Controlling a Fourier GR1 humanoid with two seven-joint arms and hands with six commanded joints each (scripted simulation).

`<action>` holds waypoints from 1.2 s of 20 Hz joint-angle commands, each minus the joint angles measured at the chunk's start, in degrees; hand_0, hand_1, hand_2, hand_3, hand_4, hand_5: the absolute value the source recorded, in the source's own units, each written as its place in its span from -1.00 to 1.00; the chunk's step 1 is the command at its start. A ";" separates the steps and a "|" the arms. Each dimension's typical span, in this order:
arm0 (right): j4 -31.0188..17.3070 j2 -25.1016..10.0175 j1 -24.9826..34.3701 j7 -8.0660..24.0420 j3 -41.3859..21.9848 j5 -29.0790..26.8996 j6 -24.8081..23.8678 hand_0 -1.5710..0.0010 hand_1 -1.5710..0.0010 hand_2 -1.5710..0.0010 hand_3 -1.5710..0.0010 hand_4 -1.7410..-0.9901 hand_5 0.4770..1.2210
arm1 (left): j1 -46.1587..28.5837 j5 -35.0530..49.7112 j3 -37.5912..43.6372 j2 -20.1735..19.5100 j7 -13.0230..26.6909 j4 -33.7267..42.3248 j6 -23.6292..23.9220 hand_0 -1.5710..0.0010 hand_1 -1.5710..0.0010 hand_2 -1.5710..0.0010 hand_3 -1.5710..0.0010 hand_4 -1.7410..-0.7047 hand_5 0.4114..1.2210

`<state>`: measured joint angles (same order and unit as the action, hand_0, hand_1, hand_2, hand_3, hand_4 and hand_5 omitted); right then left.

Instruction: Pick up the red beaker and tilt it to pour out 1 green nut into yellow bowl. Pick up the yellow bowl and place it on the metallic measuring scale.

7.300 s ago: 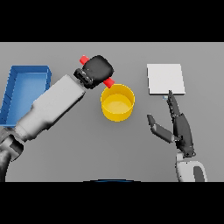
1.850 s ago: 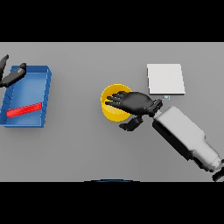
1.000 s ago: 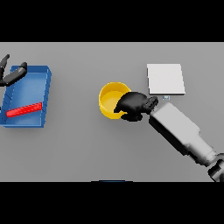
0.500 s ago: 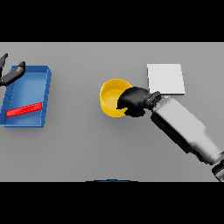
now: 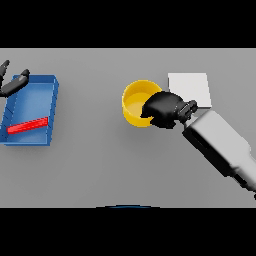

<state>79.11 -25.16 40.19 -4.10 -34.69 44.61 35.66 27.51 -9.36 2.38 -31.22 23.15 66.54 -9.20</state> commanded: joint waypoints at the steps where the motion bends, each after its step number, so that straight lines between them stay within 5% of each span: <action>1: 0.02 -0.74 -0.55 0.33 0.79 -0.12 -0.26 -0.93 -1.00 -0.93 -0.50 -1.00 1.00 | -0.22 0.32 0.24 0.00 -0.22 0.23 0.03 1.00 1.00 1.00 1.00 0.82 -0.28; 4: -1.18 -2.48 0.89 2.40 2.95 0.24 -1.51 -0.97 -1.00 -0.89 -0.51 -1.00 1.00 | -0.15 0.78 0.34 0.41 1.15 1.03 0.20 1.00 1.00 1.00 1.00 0.78 -0.24; 10: -8.46 -6.09 2.97 -0.40 6.97 0.79 -8.17 -0.99 -1.00 -0.96 -0.47 -1.00 1.00 | -0.95 2.00 0.67 0.10 4.11 3.87 -0.35 1.00 1.00 1.00 1.00 0.73 -0.19; 20: -28.14 -5.50 6.27 -3.40 9.64 2.19 -17.47 -1.00 -1.00 -0.88 -0.54 -1.00 1.00 | -0.79 1.61 0.32 0.27 7.56 5.08 0.16 1.00 1.00 1.00 1.00 0.69 -0.08; 24: -31.52 -4.45 5.99 -4.38 9.95 1.71 -18.84 -1.00 -1.00 -0.78 -0.71 -1.00 1.00 | -1.25 1.12 -0.06 0.45 6.85 4.73 0.30 1.00 1.00 1.00 1.00 0.71 -0.03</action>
<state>47.59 -29.60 46.18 -8.44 -24.75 46.31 16.82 26.27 -8.22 2.30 -30.75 29.95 71.27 -8.91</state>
